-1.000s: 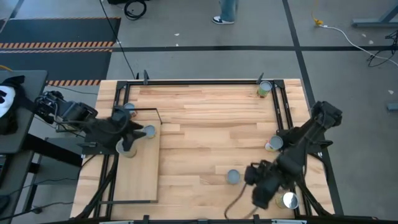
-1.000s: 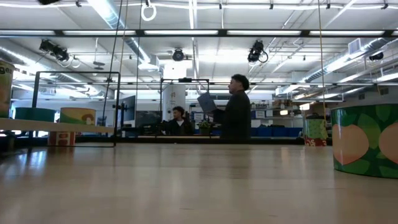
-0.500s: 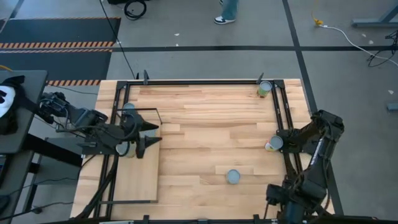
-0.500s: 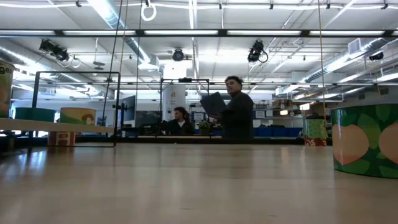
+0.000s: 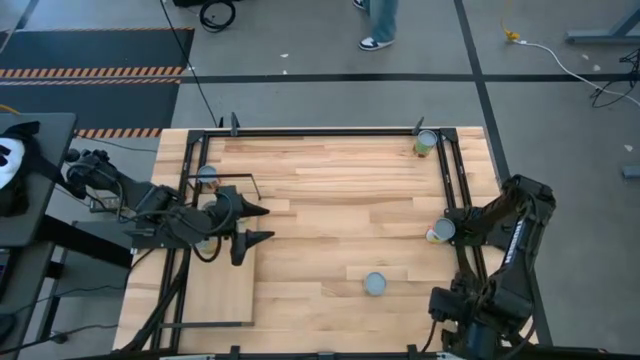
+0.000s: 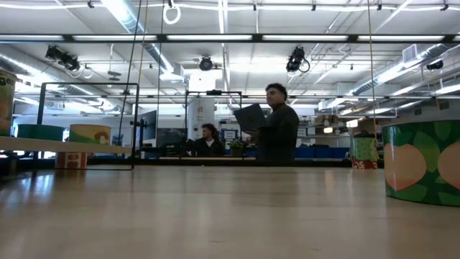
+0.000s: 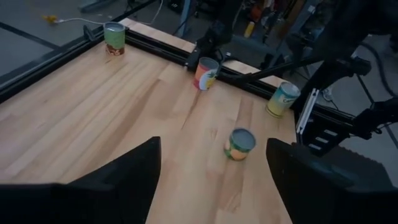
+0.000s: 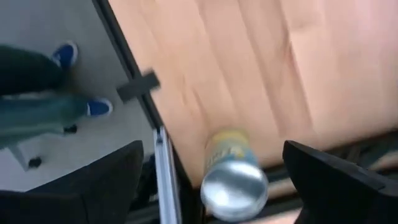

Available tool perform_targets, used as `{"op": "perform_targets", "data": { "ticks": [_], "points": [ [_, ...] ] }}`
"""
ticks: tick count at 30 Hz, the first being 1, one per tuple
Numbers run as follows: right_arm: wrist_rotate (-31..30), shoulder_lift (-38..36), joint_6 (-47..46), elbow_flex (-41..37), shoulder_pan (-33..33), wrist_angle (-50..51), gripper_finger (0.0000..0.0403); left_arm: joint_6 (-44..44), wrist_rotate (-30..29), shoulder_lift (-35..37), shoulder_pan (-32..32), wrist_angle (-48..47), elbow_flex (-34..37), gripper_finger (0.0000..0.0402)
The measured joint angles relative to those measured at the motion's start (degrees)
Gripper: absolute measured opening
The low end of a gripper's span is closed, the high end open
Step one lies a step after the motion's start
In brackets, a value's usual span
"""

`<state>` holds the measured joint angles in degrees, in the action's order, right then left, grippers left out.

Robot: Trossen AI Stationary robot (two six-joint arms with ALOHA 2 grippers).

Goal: Pick and place cans onto a shelf
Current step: Put the canned carrots on the shelf

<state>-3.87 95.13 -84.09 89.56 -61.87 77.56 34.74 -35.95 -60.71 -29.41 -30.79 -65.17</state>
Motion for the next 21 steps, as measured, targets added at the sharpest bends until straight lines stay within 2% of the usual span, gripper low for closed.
{"op": "perform_targets", "data": {
  "ticks": [6,12,17,21],
  "points": [
    [-7.81,-3.14,4.89,0.0,0.0,0.95,0.0392,0.68,0.22,0.05,0.0,0.06,0.0,0.0293],
    [-18.28,-6.27,8.5,0.0,-0.33,0.89,0.0392,0.6,0.4,-0.04,0.0,0.2,0.0,0.0293],
    [-22.79,-9.28,14.59,0.0,0.24,-0.59,0.0392,0.57,0.42,-0.04,0.0,0.2,0.0,0.0293],
    [-28.85,-11.94,16.66,0.0,-0.08,-2.65,0.039,0.58,0.42,-0.04,0.0,0.2,0.0,0.0293]
  ]
}}
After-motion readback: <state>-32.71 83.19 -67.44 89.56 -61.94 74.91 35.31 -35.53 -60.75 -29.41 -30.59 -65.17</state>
